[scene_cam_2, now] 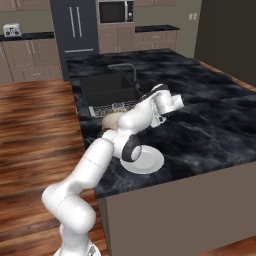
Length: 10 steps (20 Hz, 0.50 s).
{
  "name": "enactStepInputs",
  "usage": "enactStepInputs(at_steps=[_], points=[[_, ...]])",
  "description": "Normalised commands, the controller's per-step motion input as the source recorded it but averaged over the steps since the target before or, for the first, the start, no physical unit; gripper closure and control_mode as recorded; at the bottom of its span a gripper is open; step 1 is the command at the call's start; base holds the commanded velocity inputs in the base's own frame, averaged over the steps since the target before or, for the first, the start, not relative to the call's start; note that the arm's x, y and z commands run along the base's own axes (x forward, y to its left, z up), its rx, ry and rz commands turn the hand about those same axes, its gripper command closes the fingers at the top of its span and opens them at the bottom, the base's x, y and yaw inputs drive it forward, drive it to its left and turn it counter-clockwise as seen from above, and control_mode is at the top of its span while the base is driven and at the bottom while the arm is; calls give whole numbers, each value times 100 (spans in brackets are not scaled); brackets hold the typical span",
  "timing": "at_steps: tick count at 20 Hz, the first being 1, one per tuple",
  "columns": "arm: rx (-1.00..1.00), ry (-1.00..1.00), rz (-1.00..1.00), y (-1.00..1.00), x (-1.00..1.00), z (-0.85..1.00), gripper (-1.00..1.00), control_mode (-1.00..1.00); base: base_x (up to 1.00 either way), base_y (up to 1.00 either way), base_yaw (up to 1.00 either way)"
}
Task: Move the bowls from the cabinet to the plates on the dining table.
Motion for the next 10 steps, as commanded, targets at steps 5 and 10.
enactStepInputs(at_steps=[5,10], points=[[4,0,-10,0,-36,19,-100,-100,0,0,0],[0,0,-5,0,-44,17,-100,-100,0,0,0]])
